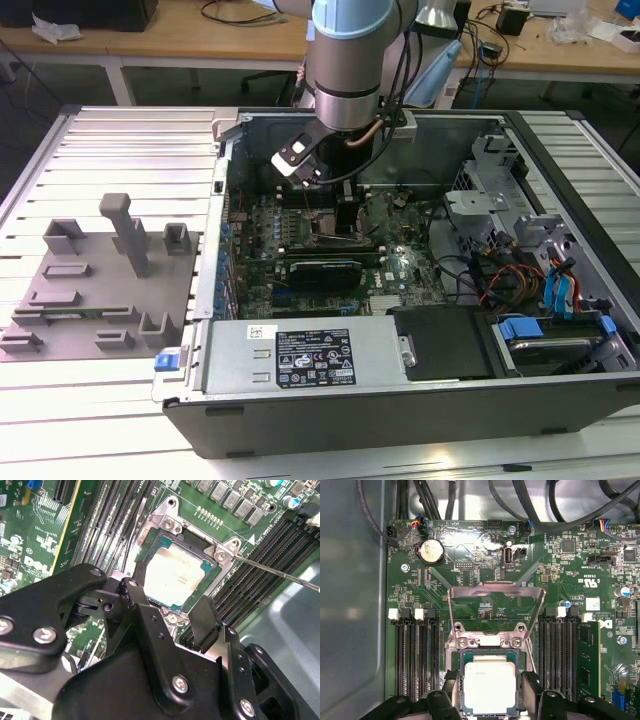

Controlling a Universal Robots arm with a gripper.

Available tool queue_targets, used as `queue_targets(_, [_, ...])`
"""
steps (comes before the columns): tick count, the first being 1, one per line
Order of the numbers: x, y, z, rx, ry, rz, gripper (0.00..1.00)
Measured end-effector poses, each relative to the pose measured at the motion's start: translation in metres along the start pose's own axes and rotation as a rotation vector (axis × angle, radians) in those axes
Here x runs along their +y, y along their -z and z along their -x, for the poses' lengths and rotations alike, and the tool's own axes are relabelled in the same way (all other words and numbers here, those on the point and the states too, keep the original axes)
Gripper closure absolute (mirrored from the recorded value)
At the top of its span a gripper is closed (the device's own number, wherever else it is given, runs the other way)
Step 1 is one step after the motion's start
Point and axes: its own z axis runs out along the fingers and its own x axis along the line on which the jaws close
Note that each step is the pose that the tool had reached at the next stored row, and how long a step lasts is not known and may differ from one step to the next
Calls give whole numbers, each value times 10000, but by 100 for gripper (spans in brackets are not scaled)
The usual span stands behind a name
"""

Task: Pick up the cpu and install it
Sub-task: 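Place the cpu into insertion slot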

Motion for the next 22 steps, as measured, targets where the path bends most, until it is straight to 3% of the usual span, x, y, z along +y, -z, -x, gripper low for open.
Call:
queue_targets(3, [0, 0, 0, 0, 0, 1, 40])
queue_targets(7, [0, 0, 0, -1, 0, 0, 65])
queue_targets(9, [0, 1, 0, -1, 0, 0, 65])
queue_targets(12, [0, 1, 0, -2, 0, 0, 89])
queue_targets(17, [0, 1, 0, -3, 1, -1, 89])
queue_targets(19, [0, -1, 0, -5, 6, -216, 89])
queue_targets(22, [0, -2, 0, -4, 7, -245, 89])
